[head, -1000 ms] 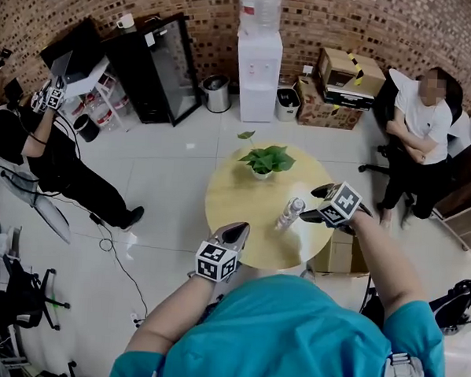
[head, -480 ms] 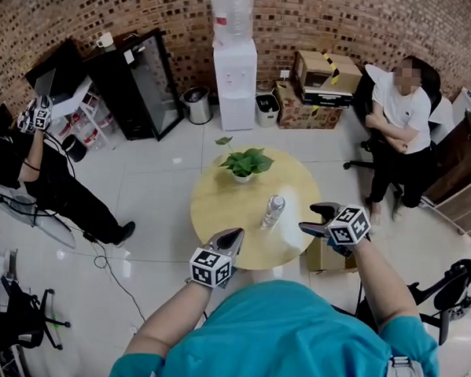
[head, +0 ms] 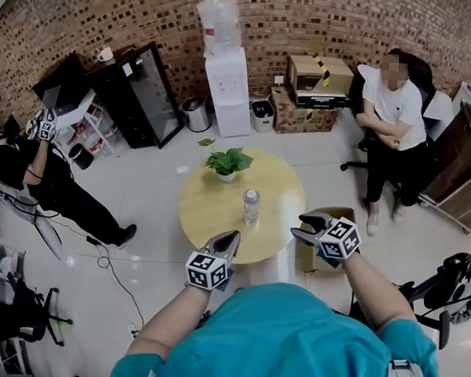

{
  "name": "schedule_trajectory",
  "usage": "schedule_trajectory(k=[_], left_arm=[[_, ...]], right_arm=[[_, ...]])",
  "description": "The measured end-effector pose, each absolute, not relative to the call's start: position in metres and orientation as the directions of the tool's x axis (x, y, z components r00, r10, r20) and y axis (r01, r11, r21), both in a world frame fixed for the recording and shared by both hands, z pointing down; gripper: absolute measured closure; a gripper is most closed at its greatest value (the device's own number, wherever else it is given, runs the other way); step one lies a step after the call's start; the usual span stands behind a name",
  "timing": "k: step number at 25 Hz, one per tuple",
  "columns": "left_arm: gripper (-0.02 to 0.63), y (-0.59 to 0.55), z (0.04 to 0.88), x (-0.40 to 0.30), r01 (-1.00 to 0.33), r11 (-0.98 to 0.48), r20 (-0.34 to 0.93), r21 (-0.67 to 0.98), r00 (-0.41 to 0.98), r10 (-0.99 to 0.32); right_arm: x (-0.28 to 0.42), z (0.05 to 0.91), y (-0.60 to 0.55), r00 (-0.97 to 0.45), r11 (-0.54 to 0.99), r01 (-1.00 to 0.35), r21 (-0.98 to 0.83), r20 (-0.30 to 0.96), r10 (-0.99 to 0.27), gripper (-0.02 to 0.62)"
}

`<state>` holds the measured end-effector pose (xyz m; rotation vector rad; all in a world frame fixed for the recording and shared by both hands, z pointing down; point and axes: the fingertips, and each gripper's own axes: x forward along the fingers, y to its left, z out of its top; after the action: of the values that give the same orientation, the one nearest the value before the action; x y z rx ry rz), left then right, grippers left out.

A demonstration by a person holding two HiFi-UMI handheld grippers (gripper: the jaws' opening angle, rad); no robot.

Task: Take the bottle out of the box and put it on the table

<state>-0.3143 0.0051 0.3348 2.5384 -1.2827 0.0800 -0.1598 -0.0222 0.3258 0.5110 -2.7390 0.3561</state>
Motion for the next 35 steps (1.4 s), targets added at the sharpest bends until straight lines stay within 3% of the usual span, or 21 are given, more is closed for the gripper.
schedule_trajectory(k=[7,13,17,23,35], left_arm=[[0.606,0.067,0.308,-0.235,-0.836,-0.489,0.16,0.247,0.533,-0.831],[0.606,0.124,0.335,-0.16,-0.859,-0.471,0.175,0.199,0.504,-0.846],[0.606,0.155,0.363,-0.174,-0.865,-0.467,0.17,0.185,0.496,-0.852],[0.606,0.207,0.34,-0.209,-0.86,-0.467,0.146,0.208,0.499,-0.854],[0.606,0.319,0.324,-0.362,-0.774,-0.595,0.131,0.218,0.627,-0.768]], right_arm=[[-0.099,0.303,0.036,-0.914,0.942,-0.309,-0.132,0.316,-0.255,0.445],[-0.04,0.346,0.082,-0.938,0.957,-0.258,-0.135,0.273,-0.214,0.454],[-0.053,0.385,0.111,-0.944,0.958,-0.248,-0.147,0.261,-0.204,0.456],[-0.079,0.368,0.166,-0.936,0.951,-0.268,-0.153,0.276,-0.22,0.457],[-0.199,0.333,0.284,-0.894,0.882,-0.429,-0.196,0.233,-0.383,0.48]])
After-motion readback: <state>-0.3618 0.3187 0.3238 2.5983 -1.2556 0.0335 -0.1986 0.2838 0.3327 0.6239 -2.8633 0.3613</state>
